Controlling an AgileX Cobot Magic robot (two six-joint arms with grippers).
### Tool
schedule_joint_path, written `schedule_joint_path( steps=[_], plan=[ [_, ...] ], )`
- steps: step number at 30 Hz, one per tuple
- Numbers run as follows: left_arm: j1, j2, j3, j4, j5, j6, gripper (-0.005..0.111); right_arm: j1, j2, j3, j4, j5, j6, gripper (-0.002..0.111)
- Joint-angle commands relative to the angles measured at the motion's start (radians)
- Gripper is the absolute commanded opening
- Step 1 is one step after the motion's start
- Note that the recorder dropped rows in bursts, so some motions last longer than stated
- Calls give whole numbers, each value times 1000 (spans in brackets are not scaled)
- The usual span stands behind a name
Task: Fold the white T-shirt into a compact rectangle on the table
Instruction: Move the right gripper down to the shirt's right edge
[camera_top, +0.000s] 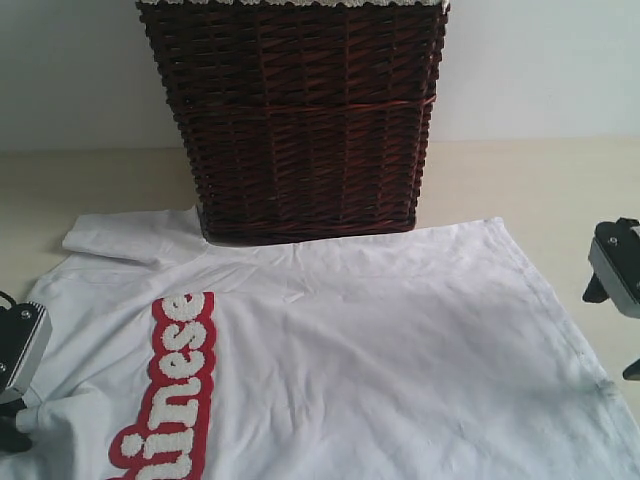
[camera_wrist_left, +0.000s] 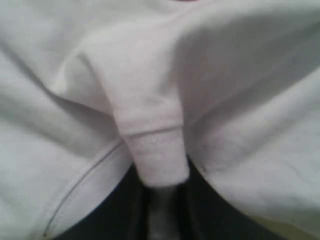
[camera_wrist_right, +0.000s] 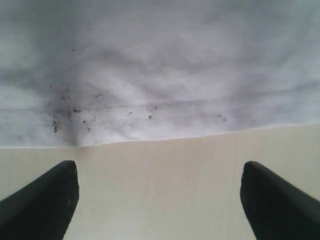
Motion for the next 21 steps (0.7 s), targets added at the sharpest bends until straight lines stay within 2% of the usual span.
schedule_joint_path(
  steps=[1, 8, 18, 21],
  plan=[
    [1, 79, 44, 118, -232, 1, 0, 0, 12, -113, 81, 225, -6, 84],
    [1, 79, 44, 118, -232, 1, 0, 75, 95, -108, 76, 177, 8, 84],
    [1, 79, 44, 118, -232, 1, 0, 82, 183, -108, -82, 146, 130, 84],
    [1, 79, 44, 118, -232, 1, 0, 82, 194, -108, -84, 142, 136, 78]
  ],
)
